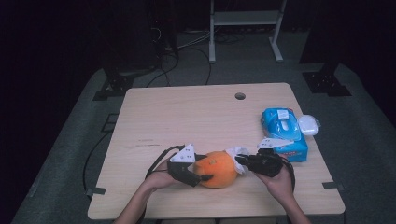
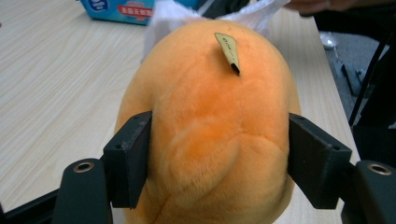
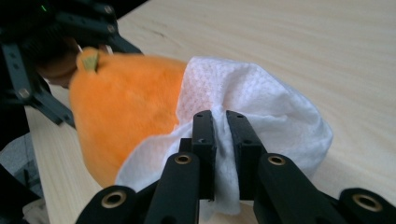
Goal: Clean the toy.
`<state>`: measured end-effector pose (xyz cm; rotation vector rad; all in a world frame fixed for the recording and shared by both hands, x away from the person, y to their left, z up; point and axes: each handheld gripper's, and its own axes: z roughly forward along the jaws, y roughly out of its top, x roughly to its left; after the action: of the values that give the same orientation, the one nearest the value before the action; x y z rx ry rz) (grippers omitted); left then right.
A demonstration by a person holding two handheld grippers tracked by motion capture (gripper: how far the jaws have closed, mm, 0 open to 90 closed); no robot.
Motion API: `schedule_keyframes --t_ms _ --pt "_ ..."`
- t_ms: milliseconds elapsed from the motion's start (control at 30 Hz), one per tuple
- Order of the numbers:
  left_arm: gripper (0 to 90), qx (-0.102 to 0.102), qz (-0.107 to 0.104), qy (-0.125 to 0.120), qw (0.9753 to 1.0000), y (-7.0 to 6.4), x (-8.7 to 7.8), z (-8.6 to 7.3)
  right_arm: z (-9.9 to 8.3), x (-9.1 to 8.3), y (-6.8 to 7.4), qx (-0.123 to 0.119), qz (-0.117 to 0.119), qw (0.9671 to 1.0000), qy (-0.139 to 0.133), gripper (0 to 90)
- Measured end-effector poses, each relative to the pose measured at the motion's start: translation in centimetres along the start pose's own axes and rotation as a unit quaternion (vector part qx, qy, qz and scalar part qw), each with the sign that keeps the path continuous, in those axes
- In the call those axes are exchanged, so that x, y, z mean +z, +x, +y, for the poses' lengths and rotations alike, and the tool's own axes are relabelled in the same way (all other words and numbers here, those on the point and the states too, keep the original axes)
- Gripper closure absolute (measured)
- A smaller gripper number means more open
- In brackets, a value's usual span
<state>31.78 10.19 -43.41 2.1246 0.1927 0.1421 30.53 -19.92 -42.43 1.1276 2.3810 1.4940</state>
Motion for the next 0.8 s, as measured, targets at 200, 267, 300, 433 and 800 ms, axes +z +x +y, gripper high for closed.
schedule_keyframes --t_ms 200,267,300,433,800 --pt "29.1 0.004 -0.001 -0.001 1.0000 -0.2 0.2 0.1 0.6 0.0 1.6 -0.034 0.020 0.9992 -0.004 81.8" --pt "29.0 0.006 0.001 0.000 1.0000 -0.4 0.3 0.3 0.2 0.3 0.7 -0.018 0.010 0.9998 0.006 81.9" --pt "28.9 0.013 0.002 0.006 0.9999 -0.5 0.4 0.4 0.2 0.1 0.5 -0.009 0.010 0.9999 0.003 81.9" --pt "28.8 0.028 0.001 0.008 0.9996 -0.9 0.6 0.7 1.1 -0.3 2.2 -0.031 0.036 0.9987 -0.020 81.8" --pt "28.1 0.039 -0.002 0.006 0.9992 -1.4 0.9 0.8 1.1 -0.5 2.1 -0.033 0.035 0.9988 -0.010 81.7"
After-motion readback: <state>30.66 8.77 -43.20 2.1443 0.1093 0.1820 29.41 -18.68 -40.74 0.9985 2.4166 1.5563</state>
